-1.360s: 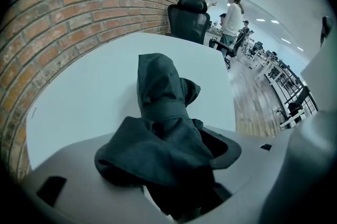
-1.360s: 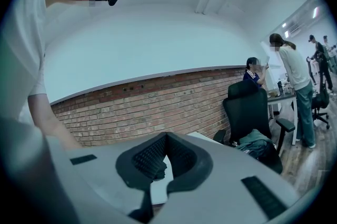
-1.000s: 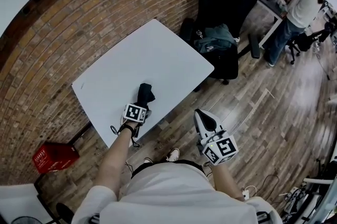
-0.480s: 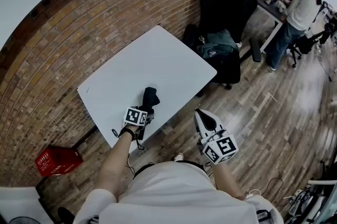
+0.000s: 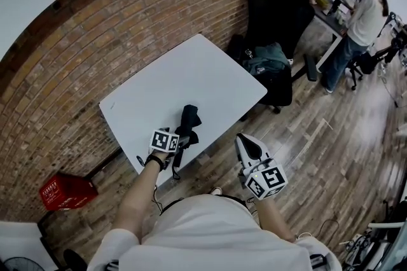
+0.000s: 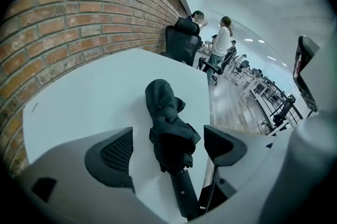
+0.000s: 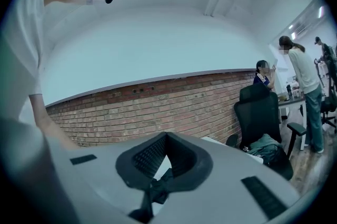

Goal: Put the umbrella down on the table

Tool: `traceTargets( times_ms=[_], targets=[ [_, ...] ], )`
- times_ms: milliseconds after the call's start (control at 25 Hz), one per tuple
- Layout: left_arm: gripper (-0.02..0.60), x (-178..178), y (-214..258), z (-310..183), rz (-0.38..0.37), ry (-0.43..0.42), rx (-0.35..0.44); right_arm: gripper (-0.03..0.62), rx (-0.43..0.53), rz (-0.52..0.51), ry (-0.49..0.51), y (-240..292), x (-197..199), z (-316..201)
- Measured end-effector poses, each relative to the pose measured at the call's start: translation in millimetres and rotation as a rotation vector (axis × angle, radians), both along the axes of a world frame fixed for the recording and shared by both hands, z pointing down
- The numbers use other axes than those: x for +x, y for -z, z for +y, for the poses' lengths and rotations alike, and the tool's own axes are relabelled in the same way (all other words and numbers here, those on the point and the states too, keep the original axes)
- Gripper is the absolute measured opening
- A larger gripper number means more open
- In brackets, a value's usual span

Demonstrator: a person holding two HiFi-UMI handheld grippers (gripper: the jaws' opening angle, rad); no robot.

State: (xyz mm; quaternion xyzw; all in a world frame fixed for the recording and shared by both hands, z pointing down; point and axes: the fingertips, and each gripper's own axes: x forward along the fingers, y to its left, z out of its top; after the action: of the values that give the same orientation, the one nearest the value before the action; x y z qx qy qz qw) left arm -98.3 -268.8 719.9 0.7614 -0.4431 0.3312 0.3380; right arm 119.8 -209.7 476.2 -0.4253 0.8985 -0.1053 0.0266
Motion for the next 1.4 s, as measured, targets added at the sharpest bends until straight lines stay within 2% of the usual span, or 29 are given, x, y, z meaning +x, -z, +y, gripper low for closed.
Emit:
traceTargets(
  times_ms=[120,280,440,640,680,880,1040,1160,1240,1400],
  targets=[
    [0.417,-8.3,7.7,4.1,0.056,0.023,0.007,0.018,0.008,0.008,0.009,3.8,-13.0,5.8],
    [0.417,-20.9,26.2,7.9,0.167,0.094,0.031,0.018,0.008,0.016,0.006,9.5,-26.6,14.7],
    [0.416,-26.3,61.5,6.1,0.307,0.131,0.131,0.018,0.022,0.025,-0.001,17.6,-34.9,21.5],
    [0.402,-24.0,104.9,13.7,0.420,0.142,0.276,0.018,0.036,0.036,-0.011,23.1,-39.3,27.4],
    [0.377,-24.9,111.1,16.6,0.432,0.154,0.302,0.018,0.036,0.040,-0.013,23.5,-40.4,28.1],
    [0.119,-41.2,134.6,30.0,0.457,0.193,0.418,0.018,0.044,0.054,0.009,27.6,-54.8,34.0],
    [0.058,-56.8,157.7,35.4,0.520,0.229,0.482,0.018,0.045,0.072,0.026,28.0,-65.3,39.7],
    [0.038,-64.5,184.2,40.5,0.561,0.230,0.546,0.018,0.045,0.082,0.042,28.6,-73.1,41.2],
    [0.032,-68.4,203.7,41.3,0.549,0.225,0.591,0.018,0.052,0.083,0.053,31.3,-78.3,38.7],
    [0.026,-80.8,246.6,48.1,0.453,0.215,0.696,0.018,0.079,0.078,0.079,40.6,-94.0,33.3]
  ],
)
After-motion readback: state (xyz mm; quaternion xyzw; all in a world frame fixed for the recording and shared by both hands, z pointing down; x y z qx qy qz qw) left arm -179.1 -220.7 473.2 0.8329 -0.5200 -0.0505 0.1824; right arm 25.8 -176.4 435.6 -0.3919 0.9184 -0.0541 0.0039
